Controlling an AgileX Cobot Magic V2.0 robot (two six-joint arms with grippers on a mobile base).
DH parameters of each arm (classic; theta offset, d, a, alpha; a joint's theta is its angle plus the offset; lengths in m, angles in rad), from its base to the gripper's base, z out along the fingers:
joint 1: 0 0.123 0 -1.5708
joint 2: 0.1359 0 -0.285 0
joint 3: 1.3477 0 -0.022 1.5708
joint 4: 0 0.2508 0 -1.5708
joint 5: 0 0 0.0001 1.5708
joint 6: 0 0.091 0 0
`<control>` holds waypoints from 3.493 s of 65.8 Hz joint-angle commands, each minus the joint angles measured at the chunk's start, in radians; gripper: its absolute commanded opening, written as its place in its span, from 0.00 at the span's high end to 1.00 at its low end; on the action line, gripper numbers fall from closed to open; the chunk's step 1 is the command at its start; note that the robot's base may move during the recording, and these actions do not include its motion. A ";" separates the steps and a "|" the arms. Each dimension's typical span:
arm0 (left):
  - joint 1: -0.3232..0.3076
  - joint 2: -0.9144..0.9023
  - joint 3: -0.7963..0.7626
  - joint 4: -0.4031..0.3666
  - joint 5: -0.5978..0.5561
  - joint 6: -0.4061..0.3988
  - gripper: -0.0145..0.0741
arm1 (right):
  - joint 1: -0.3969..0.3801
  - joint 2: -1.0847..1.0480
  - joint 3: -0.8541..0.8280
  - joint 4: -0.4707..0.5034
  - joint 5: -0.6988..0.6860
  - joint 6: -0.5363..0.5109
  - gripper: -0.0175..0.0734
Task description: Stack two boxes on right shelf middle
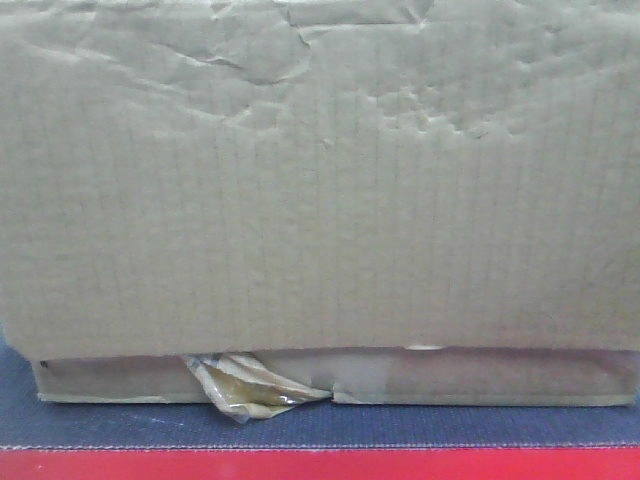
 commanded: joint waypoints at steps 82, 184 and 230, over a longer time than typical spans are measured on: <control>-0.003 0.073 0.021 -0.062 -0.078 -0.027 0.45 | -0.004 -0.004 0.000 0.003 -0.017 -0.006 0.99; 0.149 0.014 0.171 -0.159 0.039 0.193 0.45 | -0.004 -0.004 0.000 0.003 -0.017 -0.006 0.99; 0.154 0.016 0.171 -0.158 0.039 0.202 0.45 | -0.003 -0.004 0.000 0.003 -0.209 -0.006 0.99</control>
